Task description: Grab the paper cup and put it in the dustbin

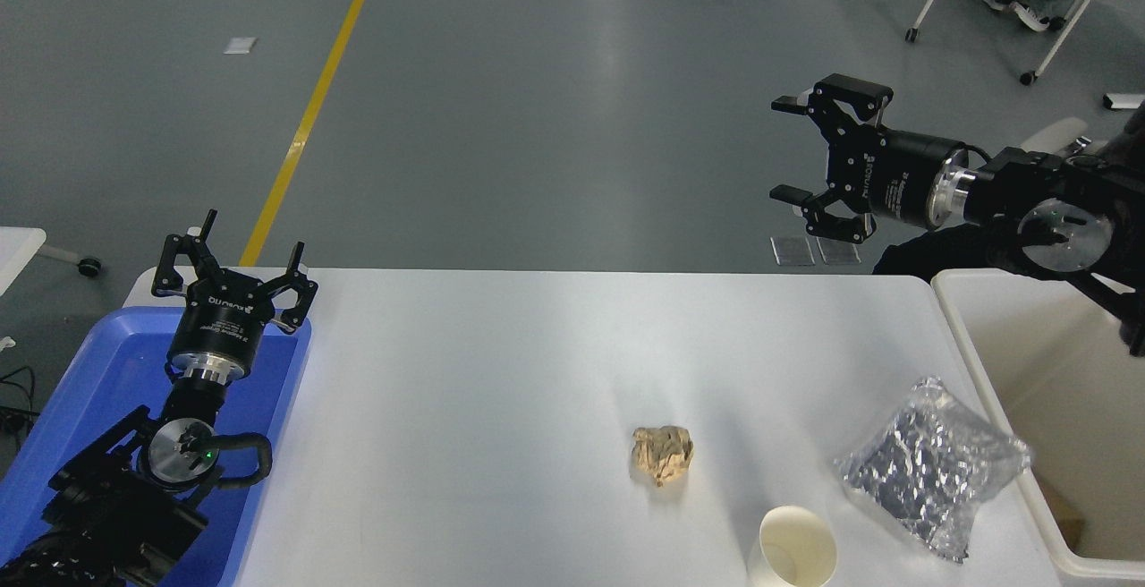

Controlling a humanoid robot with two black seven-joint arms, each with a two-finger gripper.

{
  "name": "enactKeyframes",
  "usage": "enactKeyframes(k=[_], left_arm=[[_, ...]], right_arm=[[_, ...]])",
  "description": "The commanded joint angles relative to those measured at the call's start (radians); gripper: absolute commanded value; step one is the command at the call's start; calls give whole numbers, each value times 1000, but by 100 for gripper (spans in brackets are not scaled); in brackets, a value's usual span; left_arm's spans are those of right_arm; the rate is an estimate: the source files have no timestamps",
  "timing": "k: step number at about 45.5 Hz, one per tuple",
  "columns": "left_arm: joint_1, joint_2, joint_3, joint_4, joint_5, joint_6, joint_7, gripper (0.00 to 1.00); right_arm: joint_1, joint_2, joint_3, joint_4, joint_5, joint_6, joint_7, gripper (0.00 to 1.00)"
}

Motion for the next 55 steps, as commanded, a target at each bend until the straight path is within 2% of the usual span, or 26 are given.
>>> enactKeyframes(k=[1, 10, 14, 22, 31, 40, 44, 55], left_arm=[[0, 0, 0, 0, 0, 0, 0, 100], [0, 0, 0, 0, 0, 2, 0, 100], [0, 0, 0, 0, -2, 2, 0, 100], [0, 0, 0, 0, -2, 2, 0, 100], [0, 0, 0, 0, -2, 2, 0, 100], [0, 0, 0, 0, -2, 3, -3, 100], [0, 0, 0, 0, -2, 3, -3, 100], [0, 0, 0, 0, -2, 3, -4, 100]], right_arm=[[488, 69, -582, 192, -91, 110, -1, 100], [807, 222, -786, 420, -73, 250, 0, 100], [918, 286, -819, 494, -9, 262, 0, 100], [1057, 362, -848, 517, 99, 262, 0, 100], [1084, 397, -853, 525, 139, 262, 0, 100], [1085, 383, -923, 554, 134, 262, 0, 100], [1082, 328, -980, 615, 116, 262, -1, 100], [970, 120, -1092, 698, -96, 262, 0, 100]])
